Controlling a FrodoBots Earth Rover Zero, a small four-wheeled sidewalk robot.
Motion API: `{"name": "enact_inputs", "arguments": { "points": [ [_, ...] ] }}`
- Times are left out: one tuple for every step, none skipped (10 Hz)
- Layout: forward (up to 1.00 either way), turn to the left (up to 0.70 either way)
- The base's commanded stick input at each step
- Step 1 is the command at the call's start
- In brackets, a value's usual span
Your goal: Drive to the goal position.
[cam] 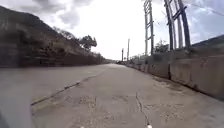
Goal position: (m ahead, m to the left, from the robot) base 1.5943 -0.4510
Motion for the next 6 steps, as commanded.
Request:
{"name": "enact_inputs", "arguments": {
  "points": [
    [0.7,-0.21],
    [0.7,0.0],
    [0.7,0.0],
    [0.7,0.0],
    [0.7,0.0],
    [0.7,0.0]
  ]
}}
